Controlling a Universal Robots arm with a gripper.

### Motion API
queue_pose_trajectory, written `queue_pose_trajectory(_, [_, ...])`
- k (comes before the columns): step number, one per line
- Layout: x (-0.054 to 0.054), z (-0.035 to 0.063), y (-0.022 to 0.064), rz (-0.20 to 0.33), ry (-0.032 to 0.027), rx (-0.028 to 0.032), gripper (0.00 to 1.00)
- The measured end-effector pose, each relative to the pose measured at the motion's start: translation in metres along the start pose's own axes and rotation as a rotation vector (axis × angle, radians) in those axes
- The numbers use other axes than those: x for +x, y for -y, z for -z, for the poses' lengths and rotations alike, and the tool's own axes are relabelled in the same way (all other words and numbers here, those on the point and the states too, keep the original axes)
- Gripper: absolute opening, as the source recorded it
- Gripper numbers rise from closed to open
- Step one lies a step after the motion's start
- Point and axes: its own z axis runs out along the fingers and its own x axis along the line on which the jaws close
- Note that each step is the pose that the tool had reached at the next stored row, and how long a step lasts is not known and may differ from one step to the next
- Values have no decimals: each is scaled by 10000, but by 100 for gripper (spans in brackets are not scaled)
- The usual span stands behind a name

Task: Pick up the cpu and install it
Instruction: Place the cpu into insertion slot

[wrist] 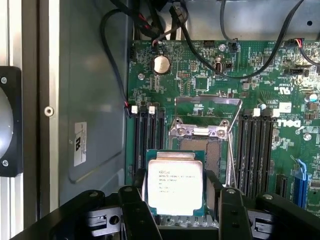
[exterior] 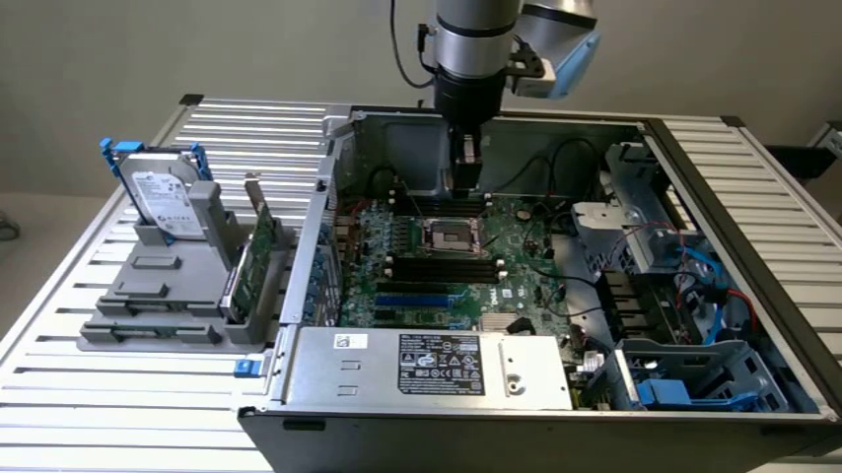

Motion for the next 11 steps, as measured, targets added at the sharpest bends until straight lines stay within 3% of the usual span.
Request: queue_pose_trajectory(11, [-105,-185,49,-507,32,-57,55])
